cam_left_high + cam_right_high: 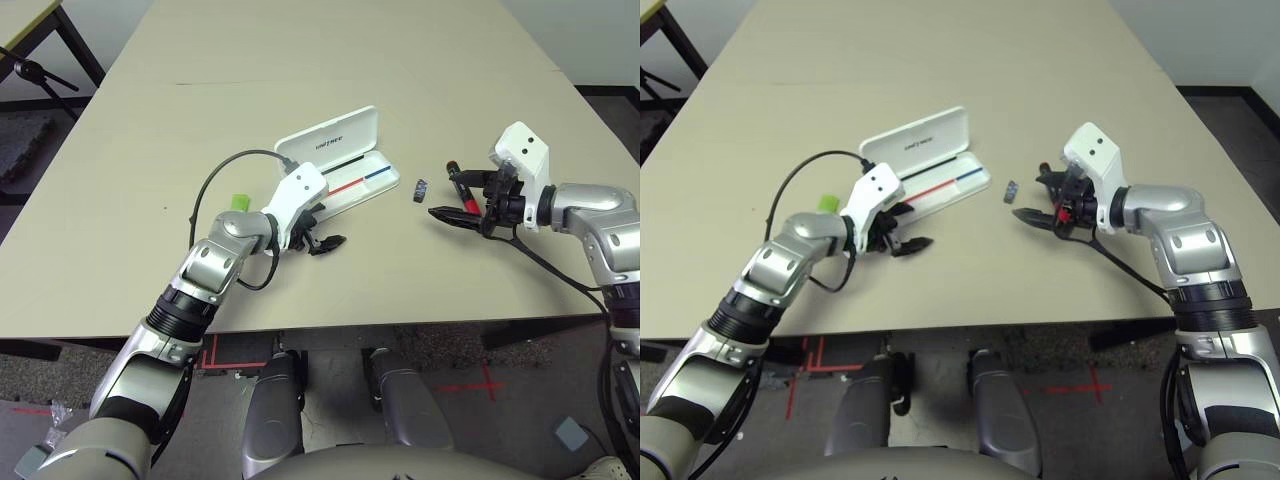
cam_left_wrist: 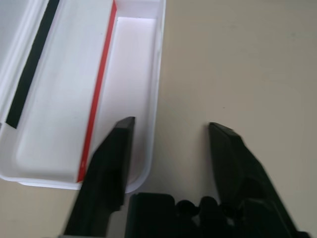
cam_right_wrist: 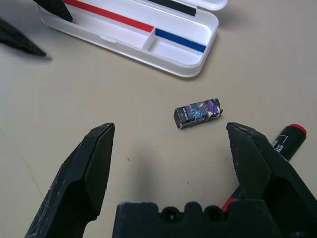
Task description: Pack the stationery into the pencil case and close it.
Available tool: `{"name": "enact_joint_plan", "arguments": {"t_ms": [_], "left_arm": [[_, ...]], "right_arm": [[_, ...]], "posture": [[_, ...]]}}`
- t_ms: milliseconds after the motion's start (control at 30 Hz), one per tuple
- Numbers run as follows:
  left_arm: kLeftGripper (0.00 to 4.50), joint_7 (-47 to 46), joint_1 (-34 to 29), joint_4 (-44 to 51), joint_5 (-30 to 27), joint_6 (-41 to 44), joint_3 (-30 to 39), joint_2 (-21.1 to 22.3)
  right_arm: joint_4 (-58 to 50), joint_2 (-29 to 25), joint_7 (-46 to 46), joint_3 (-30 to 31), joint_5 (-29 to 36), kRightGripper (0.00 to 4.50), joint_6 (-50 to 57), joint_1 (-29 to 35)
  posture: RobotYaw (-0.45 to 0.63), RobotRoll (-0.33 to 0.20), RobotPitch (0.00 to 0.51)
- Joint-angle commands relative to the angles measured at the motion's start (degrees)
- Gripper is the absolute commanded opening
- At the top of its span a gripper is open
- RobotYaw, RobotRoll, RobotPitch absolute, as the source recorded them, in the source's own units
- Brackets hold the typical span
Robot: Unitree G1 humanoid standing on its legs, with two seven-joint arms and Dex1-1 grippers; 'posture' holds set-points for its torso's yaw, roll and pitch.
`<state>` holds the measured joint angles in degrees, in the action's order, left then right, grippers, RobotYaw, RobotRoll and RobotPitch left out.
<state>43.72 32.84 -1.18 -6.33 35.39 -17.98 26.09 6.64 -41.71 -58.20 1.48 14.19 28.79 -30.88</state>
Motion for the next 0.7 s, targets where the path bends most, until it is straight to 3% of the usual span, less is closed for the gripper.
{"name": "enact_joint_plan", "arguments": {"t_ms": [33, 167, 200, 400, 700], "left_arm": [[1.65, 1.0, -0.6, -2.4, 0.7, 0.3, -0.3, 0.6], [0.15, 1.3, 0.0, -3.6, 0.9, -0.4, 0.1, 0.7], [0.04, 1.4, 0.1, -3.7, 1.0, -0.6, 0.1, 0.7], [0.04, 3.9, 0.9, -1.8, 1.4, -2.2, 0.0, 2.6], [0.04, 15.5, -0.8, 9.0, 0.3, -5.2, -2.6, 11.9]], "right_arm": [[-3.4, -0.8, -2.5, 0.4, 2.5, 4.5, 3.0, 1.5], [-6.3, -2.8, -5.3, 0.1, 4.7, 4.5, 6.3, 2.9], [-6.7, -3.2, -5.7, 0.1, 5.0, 4.5, 6.9, 3.1], [-7.7, -4.6, -6.5, 0.2, 5.7, 4.5, 7.7, 3.9], [-7.1, -4.1, -6.4, 1.1, 5.4, 4.5, 7.1, 3.4]], "posture": [[-0.12, 0.0, 0.178], [-0.13, 0.0, 0.177], [-0.13, 0.0, 0.175], [-0.13, 0.0, 0.172], [-0.11, 0.0, 0.176]]}}
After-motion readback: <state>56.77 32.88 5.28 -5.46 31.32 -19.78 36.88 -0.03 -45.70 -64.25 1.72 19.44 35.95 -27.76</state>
